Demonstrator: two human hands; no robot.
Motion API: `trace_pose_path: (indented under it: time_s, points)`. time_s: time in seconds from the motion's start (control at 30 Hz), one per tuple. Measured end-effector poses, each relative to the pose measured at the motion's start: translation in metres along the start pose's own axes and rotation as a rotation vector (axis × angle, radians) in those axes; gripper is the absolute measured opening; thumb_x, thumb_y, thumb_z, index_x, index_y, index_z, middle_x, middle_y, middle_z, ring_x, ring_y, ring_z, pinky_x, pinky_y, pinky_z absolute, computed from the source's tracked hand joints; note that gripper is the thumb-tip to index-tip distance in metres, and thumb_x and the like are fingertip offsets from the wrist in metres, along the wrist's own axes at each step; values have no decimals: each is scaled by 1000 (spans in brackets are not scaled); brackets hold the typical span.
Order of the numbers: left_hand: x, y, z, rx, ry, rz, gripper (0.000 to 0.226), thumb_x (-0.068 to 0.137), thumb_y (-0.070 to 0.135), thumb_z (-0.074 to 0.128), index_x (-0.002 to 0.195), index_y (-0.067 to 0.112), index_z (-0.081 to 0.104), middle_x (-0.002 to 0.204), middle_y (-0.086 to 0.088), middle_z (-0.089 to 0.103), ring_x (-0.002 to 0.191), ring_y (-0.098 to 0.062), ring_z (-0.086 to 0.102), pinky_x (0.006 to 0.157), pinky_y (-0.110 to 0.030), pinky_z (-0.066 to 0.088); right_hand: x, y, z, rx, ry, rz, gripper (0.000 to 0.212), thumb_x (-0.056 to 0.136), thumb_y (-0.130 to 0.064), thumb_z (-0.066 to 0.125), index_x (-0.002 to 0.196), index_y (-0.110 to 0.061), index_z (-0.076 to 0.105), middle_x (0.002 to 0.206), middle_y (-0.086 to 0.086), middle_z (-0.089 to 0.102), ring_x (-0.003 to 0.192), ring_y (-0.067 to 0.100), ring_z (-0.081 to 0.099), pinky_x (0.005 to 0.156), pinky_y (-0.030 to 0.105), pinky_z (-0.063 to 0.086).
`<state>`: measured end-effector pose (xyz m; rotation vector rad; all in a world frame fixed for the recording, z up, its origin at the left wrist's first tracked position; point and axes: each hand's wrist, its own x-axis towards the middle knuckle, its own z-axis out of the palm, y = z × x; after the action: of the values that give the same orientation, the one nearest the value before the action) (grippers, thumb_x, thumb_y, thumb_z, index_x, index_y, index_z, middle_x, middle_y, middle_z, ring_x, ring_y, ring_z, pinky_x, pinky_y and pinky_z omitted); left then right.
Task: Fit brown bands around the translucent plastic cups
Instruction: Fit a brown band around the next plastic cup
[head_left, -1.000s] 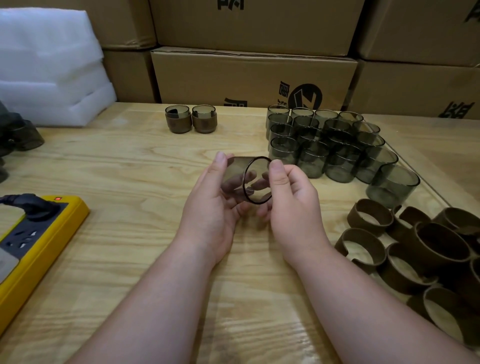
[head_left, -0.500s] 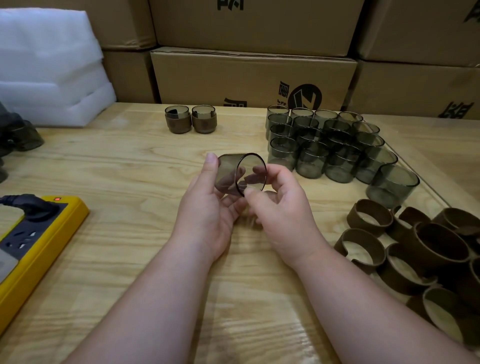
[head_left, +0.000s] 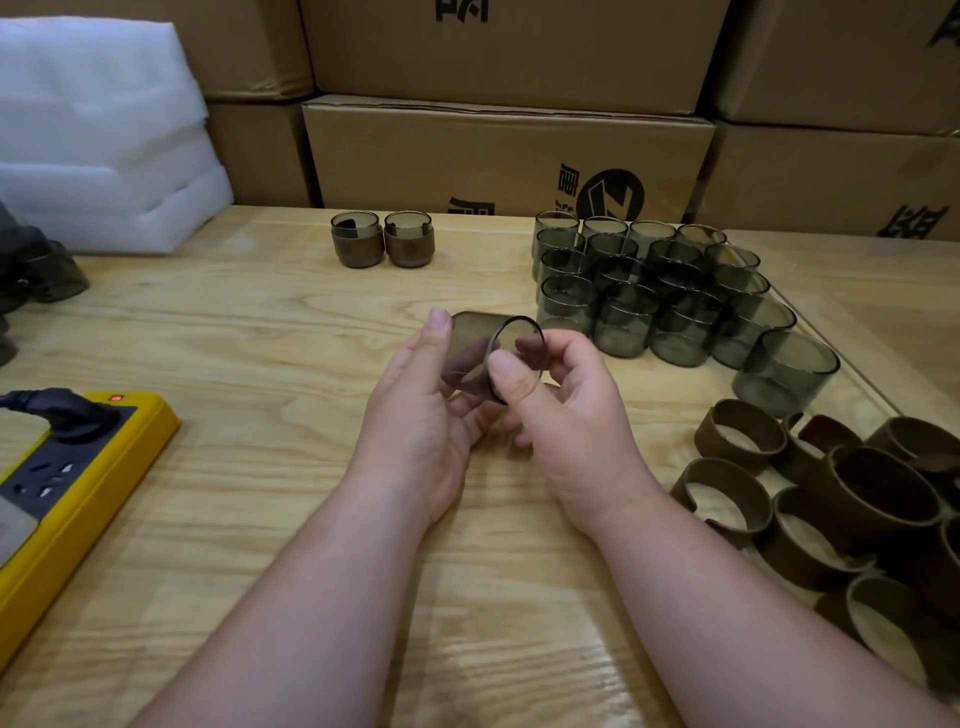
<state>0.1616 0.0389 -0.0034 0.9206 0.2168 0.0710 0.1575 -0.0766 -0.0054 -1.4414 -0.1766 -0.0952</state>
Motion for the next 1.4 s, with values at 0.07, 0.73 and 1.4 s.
trace_pose_path:
  time_s: [0.07, 0.73, 1.4]
  points:
    - [3, -1, -2, -33, 21, -6, 60, 95, 49, 61, 134, 4, 60, 105, -14, 74, 97, -32, 74, 108, -65, 45, 0, 2, 0, -53, -22, -4, 44, 74, -34, 77, 111, -21, 59, 107, -5, 69, 68, 12, 60, 58, 22, 49]
    - [1, -6, -1, 73, -119, 81, 53, 85, 51, 66, 118, 10, 64, 91, -8, 73, 77, -20, 70, 77, -42, 54, 5, 4, -2, 35, 43, -6, 48, 80, -56, 68, 97, -13, 55, 77, -7, 69, 62, 5, 61, 53, 19, 48]
    - [-1, -12, -2, 165, -147, 245, 57, 81, 19, 69, 135, 32, 56, 117, -1, 77, 97, -16, 71, 82, -35, 54, 7, 2, -3, 85, 170, 86, 62, 83, -68, 64, 110, -12, 70, 81, 0, 72, 72, 16, 67, 56, 27, 53]
